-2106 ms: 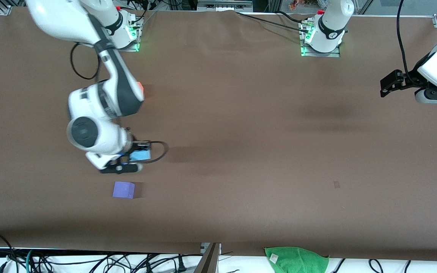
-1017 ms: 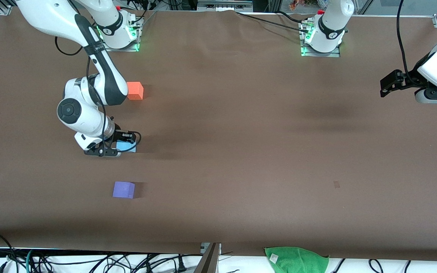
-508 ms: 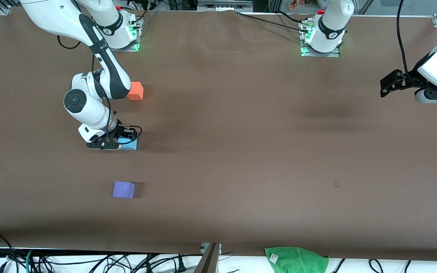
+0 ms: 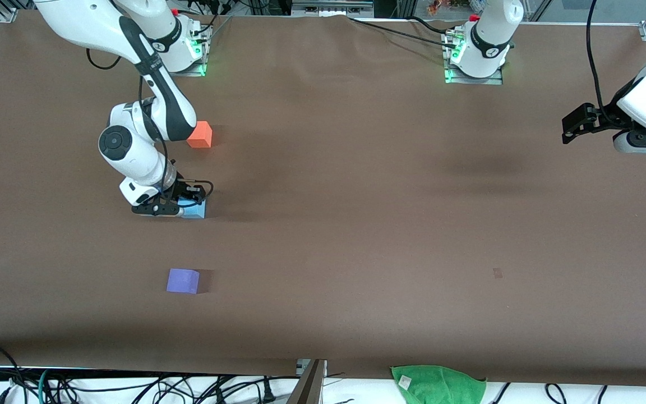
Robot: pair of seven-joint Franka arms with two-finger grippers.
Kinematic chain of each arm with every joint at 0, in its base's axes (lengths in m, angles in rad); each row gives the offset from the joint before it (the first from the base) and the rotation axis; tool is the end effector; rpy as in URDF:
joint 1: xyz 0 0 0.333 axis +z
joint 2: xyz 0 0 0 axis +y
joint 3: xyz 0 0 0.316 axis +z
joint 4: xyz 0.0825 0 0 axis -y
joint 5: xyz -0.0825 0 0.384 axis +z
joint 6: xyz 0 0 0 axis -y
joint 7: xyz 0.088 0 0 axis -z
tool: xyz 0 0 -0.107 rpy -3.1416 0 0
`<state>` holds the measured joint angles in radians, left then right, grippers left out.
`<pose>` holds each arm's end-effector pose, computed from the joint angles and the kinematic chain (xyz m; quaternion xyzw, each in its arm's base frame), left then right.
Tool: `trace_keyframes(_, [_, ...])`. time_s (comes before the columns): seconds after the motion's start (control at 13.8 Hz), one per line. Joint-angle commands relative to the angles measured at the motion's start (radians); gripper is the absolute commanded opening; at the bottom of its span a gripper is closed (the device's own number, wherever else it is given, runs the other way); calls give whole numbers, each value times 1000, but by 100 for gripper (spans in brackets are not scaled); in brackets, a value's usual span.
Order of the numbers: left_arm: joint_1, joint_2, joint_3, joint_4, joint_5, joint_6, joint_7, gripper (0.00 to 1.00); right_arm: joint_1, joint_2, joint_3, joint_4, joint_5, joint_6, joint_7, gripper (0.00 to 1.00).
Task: Place blue block between orange and purple blocks
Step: 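Lower the light-blue cube between the cubes and open the right gripper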
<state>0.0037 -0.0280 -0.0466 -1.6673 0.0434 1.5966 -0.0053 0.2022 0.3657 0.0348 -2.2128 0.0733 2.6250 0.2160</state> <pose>0.5454 -0.0192 0.5966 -0.9993 0.0198 0.0208 0.0228 0.5424 0.1294 0.2152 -0.9992 0.0222 -0.0170 0.0296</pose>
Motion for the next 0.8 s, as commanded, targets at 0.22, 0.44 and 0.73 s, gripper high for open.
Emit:
trace_keyframes(0.22, [-2,-4,-3,11,15,-6,11,100,-1,-33,5,-76,11,72,-10,55])
trace_keyframes(0.44, [-2,-4,-3,11,15,-6,11,100,-1,-33,5,-71,11,70,-12,100])
trace_keyframes(0.73, [-2,-4,-3,11,15,-6,11,100,-1,-45,5,-42,10,58,-21,100])
